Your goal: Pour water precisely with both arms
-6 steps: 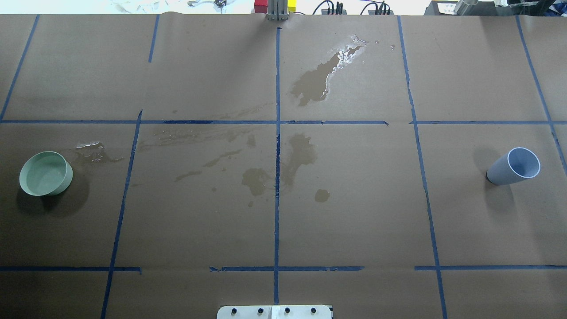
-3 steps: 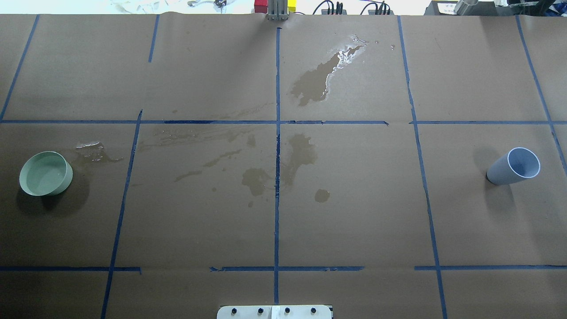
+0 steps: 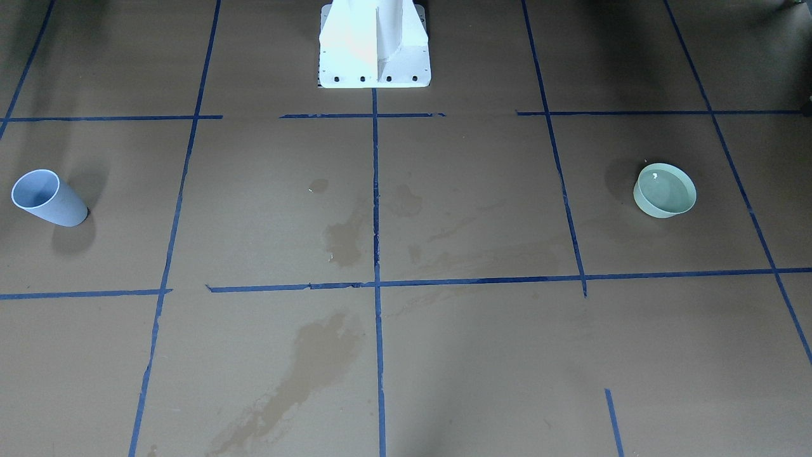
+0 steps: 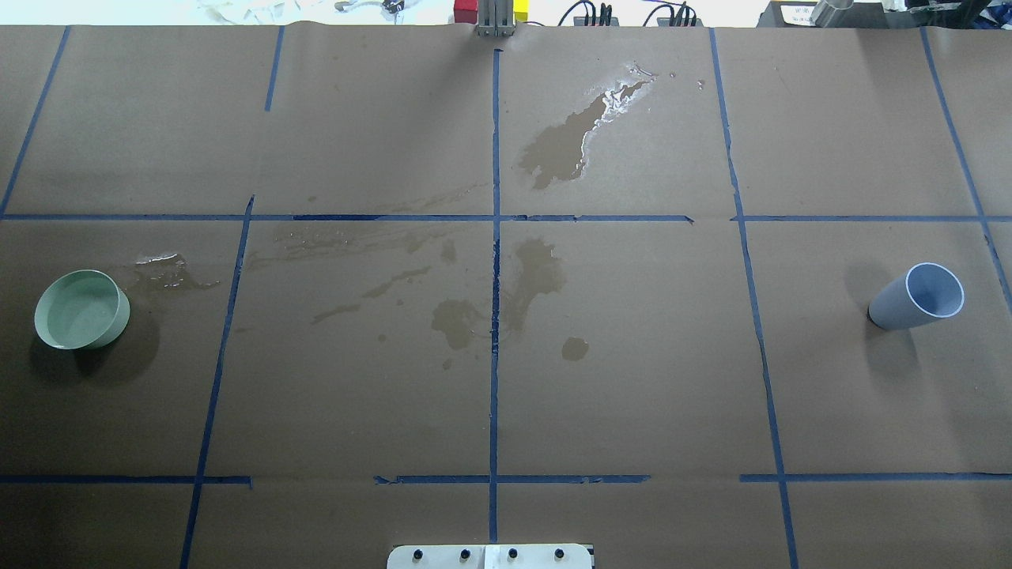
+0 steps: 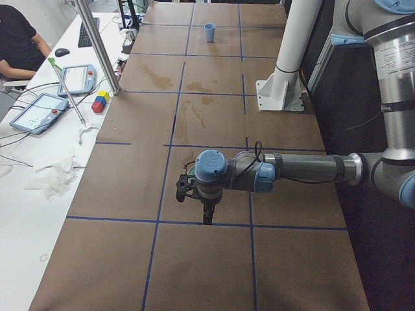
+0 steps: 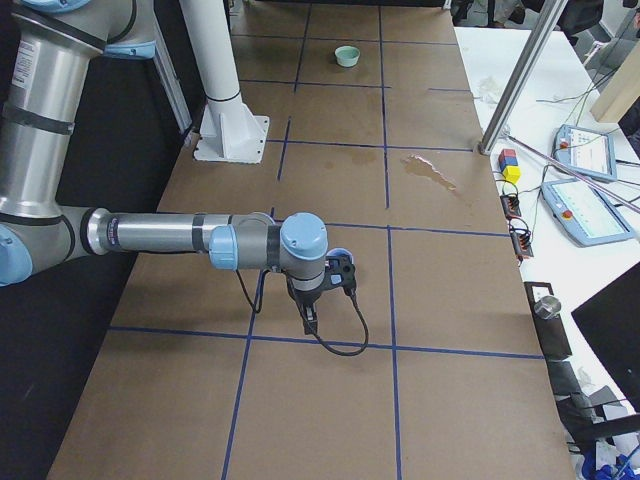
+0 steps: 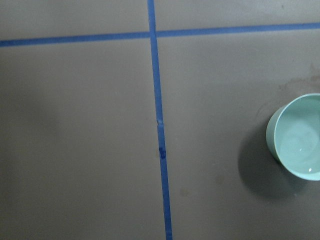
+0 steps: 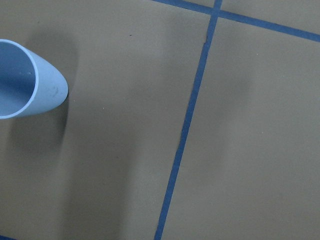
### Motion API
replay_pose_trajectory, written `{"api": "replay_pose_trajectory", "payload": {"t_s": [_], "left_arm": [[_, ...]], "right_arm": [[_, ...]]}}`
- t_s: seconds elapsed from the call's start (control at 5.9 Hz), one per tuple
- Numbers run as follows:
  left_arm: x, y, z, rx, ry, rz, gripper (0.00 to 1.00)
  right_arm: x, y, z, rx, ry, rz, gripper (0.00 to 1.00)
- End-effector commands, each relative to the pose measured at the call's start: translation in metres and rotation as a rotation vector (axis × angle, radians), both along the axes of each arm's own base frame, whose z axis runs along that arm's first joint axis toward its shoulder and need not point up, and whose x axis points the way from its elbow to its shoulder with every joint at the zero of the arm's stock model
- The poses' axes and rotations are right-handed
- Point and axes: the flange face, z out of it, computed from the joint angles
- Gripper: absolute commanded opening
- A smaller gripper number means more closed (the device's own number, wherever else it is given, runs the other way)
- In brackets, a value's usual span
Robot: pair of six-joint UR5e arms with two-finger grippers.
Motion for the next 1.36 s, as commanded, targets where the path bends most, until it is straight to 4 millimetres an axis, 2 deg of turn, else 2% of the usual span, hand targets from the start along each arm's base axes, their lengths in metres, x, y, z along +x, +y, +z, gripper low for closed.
{"api": "replay_pose_trajectory", "payload": {"t_s": [0.0,0.17,0.85,1.19], "left_arm": [[-0.0001,0.0051,0.0069,-0.019,0.002,-0.004,1.00],[-0.0004,0.0055,0.0009,-0.005,-0.002,-0.003,1.00],[0.0003,0.0049,0.0084,-0.023,-0.009,0.004,1.00],[-0.0008,0.0068,0.0023,-0.013,-0.007,0.001,1.00]], "right_arm": [[-0.0006,-0.0002,0.0024,-0.006,-0.001,0.000,1.00],[-0.0002,0.0006,0.0028,-0.007,-0.004,0.001,1.00],[-0.0013,0.0013,0.0022,-0.010,-0.011,0.000,1.00],[-0.0007,0.0008,0.0039,-0.012,-0.009,0.001,1.00]]}}
